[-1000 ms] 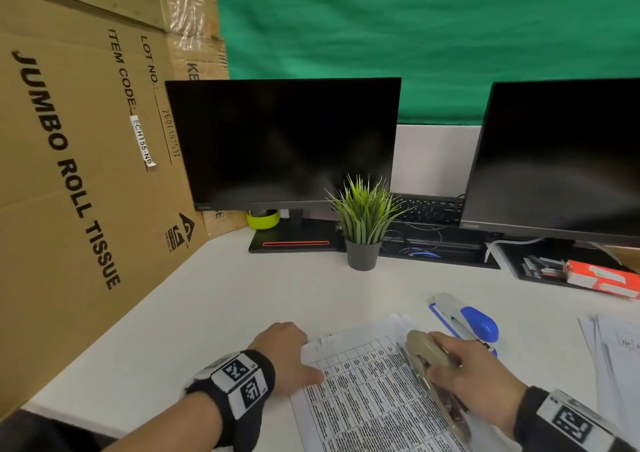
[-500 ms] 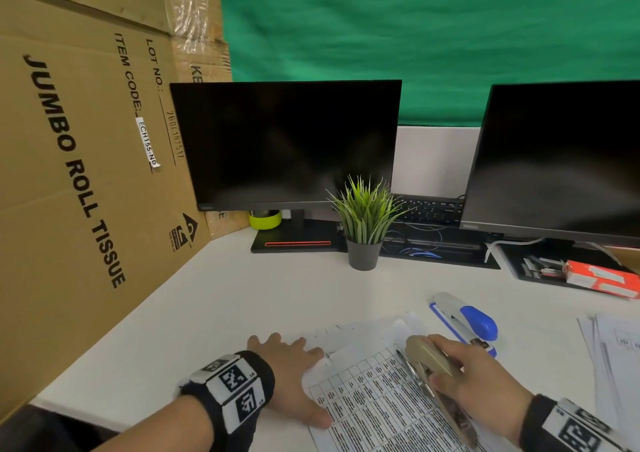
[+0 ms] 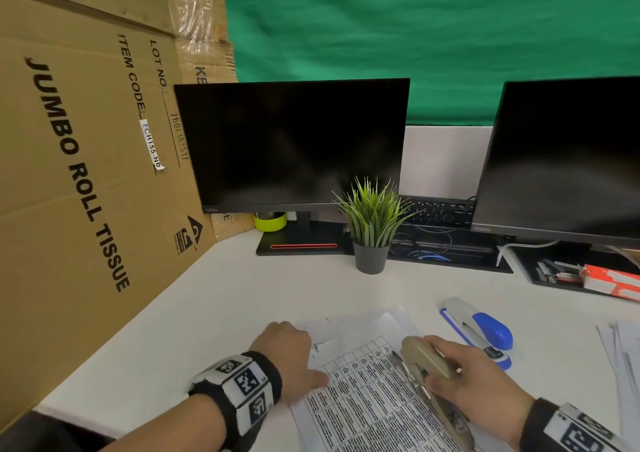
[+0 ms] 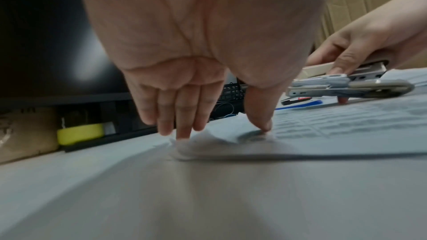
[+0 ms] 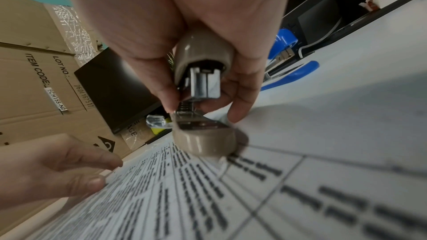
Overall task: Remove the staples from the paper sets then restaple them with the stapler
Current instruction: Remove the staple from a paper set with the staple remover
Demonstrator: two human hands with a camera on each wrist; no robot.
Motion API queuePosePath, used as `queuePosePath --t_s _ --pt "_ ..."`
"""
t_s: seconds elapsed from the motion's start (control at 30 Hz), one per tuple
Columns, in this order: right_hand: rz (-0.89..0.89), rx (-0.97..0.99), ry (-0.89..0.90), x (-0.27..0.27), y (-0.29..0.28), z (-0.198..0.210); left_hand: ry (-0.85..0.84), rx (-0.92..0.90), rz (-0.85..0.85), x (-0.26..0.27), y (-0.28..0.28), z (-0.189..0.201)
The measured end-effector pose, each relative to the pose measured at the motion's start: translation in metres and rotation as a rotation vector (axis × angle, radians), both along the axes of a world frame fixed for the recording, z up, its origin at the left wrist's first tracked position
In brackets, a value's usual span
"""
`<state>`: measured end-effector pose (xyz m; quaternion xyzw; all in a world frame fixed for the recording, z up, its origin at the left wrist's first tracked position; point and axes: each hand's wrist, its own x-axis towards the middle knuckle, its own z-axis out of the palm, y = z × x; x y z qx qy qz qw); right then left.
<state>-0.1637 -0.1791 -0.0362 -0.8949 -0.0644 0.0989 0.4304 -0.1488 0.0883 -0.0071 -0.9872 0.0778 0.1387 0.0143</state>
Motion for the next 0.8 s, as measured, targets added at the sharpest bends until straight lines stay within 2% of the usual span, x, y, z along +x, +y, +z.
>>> queuePosePath --t_s 0.07,0.27,0.37,0.5,0.63,0.7,0.8 --pt "-0.003 0.001 -0.003 0.000 -0.003 0.000 0.041 -0.073 0.008 0.001 -0.004 -0.008" --pt "-0.027 -0.021 -0.049 -0.005 -0.011 0.007 0.293 0.008 -0.096 -0.005 -0.009 -0.008" --pt "-0.035 -0.040 -0.053 -0.009 -0.014 0.011 0.336 0.032 -0.139 -0.008 -0.013 -0.003" --pt "-0.071 -0.057 -0.031 -0.010 -0.017 0.008 0.319 0.011 -0.118 -0.004 -0.013 -0.008" --pt "-0.050 -0.084 -0.035 -0.010 -0.016 0.004 0.107 -0.133 -0.015 0.007 -0.004 -0.007" --pt "-0.029 -0.091 -0.035 -0.008 -0.012 0.002 0.059 -0.117 0.024 0.017 0.002 -0.007" --pt "0.001 -0.162 -0.029 0.000 -0.005 -0.007 0.084 -0.040 0.049 0.030 0.004 -0.012"
